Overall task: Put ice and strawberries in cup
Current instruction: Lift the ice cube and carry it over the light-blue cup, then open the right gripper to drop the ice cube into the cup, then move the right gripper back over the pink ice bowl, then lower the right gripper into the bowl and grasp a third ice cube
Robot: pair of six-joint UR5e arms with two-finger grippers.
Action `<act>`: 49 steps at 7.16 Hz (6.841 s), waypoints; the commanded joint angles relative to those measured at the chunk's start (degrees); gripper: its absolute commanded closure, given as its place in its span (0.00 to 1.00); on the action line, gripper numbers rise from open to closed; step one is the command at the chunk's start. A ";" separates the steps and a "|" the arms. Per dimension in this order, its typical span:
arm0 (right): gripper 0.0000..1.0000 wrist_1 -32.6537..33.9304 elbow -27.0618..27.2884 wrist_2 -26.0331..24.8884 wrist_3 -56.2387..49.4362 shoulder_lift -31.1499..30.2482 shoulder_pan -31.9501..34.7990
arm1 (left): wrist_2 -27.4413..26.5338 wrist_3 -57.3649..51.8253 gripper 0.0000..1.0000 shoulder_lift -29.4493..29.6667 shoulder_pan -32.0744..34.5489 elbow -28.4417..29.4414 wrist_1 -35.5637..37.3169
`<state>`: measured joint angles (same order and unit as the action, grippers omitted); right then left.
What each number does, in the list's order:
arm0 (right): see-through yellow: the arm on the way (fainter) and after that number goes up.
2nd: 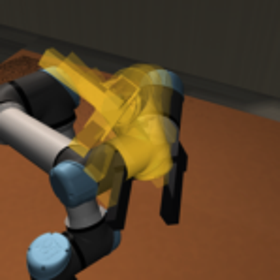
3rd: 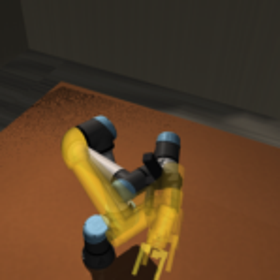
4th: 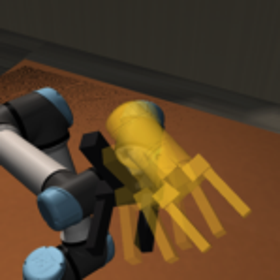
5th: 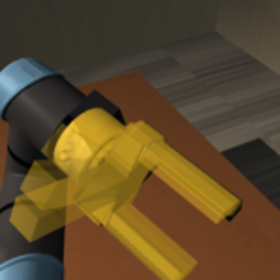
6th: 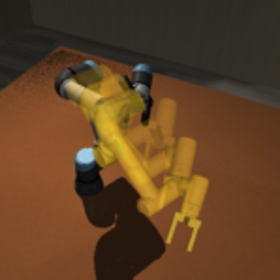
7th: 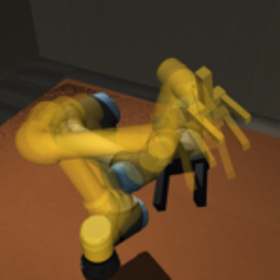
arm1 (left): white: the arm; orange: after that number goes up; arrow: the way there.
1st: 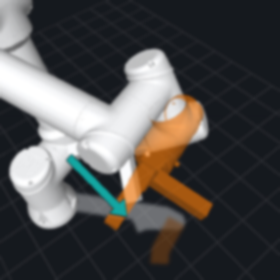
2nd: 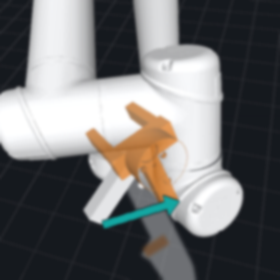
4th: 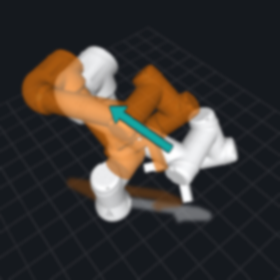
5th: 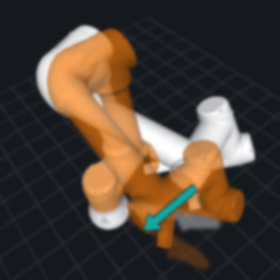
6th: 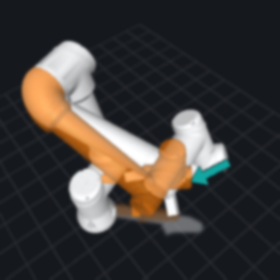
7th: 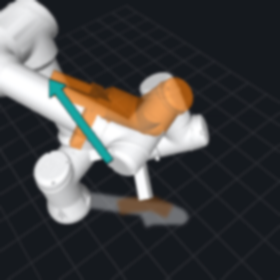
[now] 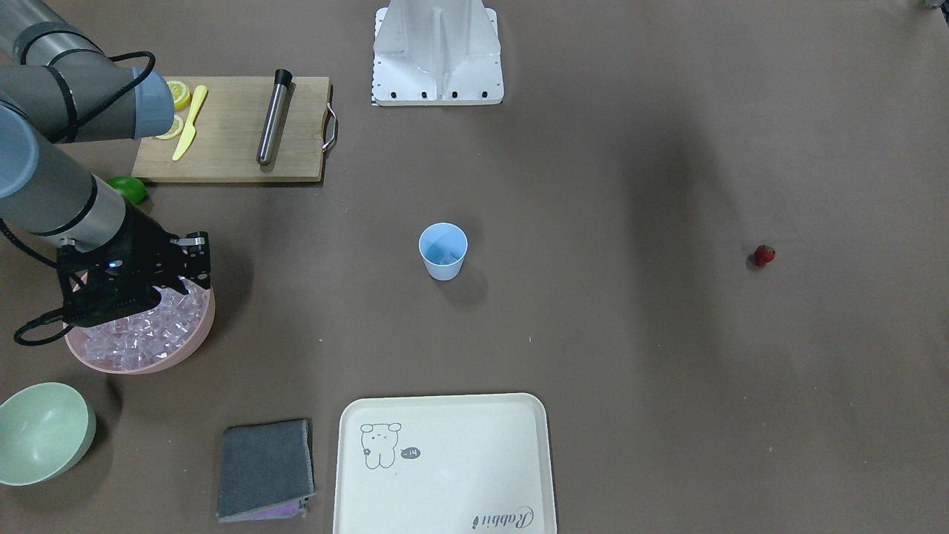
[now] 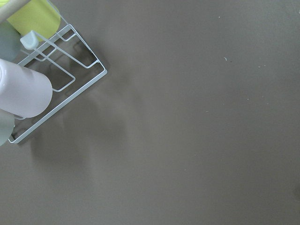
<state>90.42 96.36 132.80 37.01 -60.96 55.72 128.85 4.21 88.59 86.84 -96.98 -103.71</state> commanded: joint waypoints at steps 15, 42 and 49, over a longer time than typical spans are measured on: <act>0.01 -15.72 -8.13 -18.30 40.51 15.08 -21.45 | -0.09 -0.34 0.02 -1.14 0.09 0.82 -0.09; 0.16 -1.48 -4.51 -14.41 15.02 -6.89 -2.89 | 0.00 0.01 0.02 4.66 -1.23 0.47 0.00; 0.30 -1.56 -4.43 -14.41 15.55 -7.42 -3.95 | 0.00 0.10 0.02 5.98 -1.23 1.44 0.00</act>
<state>88.93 91.89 118.46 52.56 -68.09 51.88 128.77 4.24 94.52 85.61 -95.57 -103.71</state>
